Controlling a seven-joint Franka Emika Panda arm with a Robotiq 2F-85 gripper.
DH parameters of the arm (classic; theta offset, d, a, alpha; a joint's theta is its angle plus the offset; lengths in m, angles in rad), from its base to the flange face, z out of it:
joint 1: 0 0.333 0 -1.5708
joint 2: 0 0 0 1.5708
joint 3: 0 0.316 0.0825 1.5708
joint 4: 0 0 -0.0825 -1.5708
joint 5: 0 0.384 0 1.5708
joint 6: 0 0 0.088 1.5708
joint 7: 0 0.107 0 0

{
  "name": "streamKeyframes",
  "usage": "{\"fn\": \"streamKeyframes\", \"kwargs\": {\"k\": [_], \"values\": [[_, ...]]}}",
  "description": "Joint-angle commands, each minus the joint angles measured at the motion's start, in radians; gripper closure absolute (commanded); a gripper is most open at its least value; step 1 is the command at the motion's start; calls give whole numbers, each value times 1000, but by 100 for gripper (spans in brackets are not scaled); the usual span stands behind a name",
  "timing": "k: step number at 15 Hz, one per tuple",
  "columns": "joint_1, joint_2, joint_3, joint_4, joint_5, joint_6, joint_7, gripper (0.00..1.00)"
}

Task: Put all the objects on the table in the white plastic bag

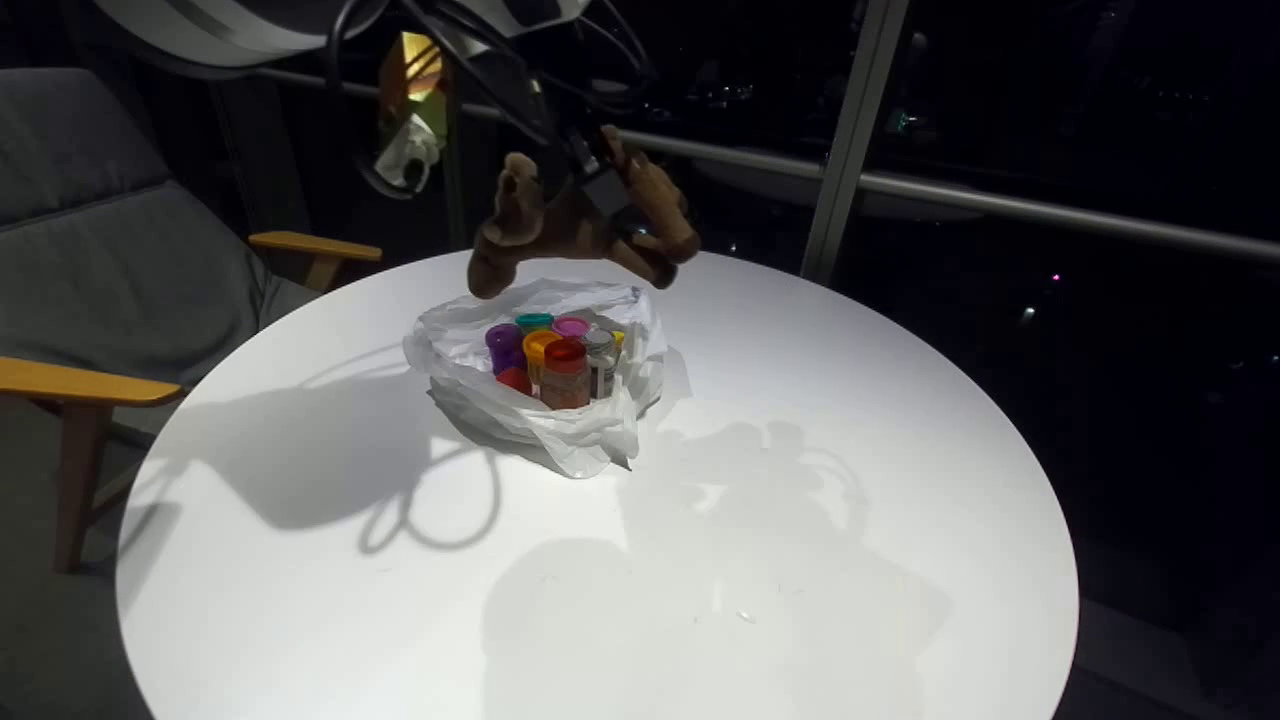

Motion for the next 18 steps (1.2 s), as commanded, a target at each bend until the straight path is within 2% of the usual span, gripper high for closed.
{"fn": "streamKeyframes", "kwargs": {"k": [1,5,10,13,18], "values": [[-34,-5,119,89,8,-10,14,97],[-123,40,281,161,23,25,23,97],[-265,181,480,276,36,111,57,97],[-292,286,502,349,28,171,88,97],[-290,382,451,413,38,224,132,97]]}}
